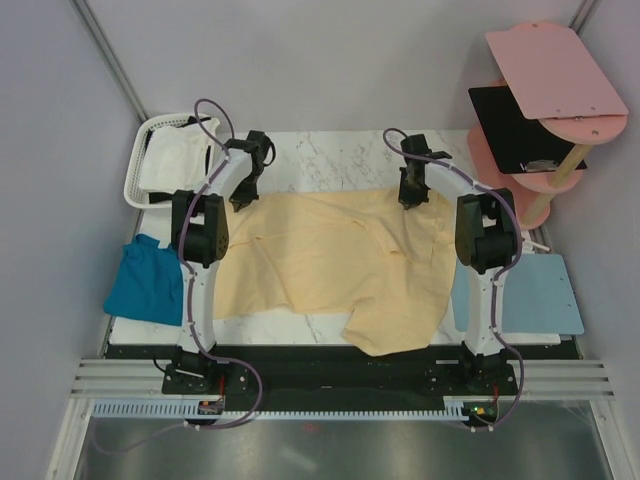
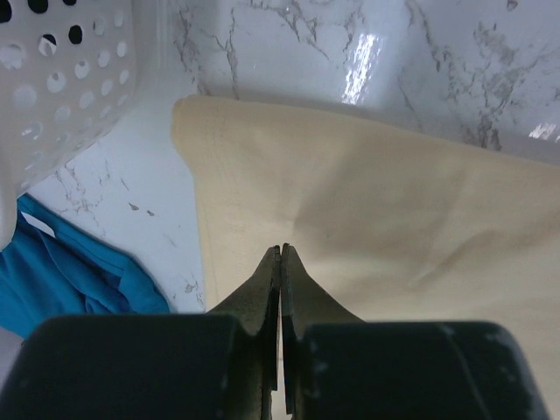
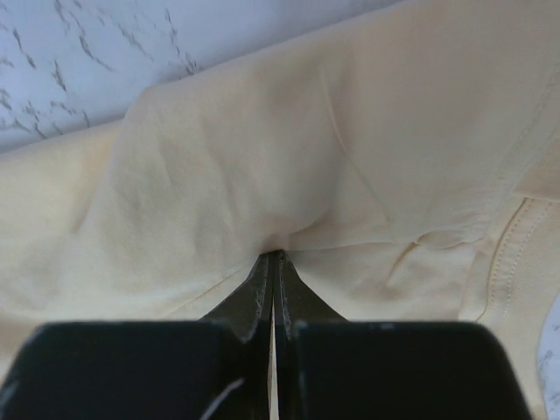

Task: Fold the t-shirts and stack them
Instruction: Fold the tshirt

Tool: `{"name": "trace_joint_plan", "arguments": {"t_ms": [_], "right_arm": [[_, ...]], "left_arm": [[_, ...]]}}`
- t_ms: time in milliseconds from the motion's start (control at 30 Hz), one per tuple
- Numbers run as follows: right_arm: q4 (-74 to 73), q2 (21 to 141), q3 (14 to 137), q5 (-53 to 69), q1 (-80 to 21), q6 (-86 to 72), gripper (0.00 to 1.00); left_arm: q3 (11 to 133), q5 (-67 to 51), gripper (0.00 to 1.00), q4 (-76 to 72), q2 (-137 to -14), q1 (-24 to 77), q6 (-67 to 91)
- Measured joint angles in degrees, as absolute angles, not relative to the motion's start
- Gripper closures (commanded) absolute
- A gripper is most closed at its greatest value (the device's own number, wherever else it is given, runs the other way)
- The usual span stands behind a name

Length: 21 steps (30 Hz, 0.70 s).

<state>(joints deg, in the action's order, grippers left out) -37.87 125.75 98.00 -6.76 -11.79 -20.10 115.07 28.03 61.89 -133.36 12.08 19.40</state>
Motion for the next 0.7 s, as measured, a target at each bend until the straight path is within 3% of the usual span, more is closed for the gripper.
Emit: {"name": "trace_joint_plan", "arguments": {"t_ms": [700], "right_arm": [[-45.0,145.3,131.1,-11.5,-8.3,-16.2,1.00]], "left_arm": [[144.4,29.9,0.98,70.8,-152.3,10.2,16.6]]}}
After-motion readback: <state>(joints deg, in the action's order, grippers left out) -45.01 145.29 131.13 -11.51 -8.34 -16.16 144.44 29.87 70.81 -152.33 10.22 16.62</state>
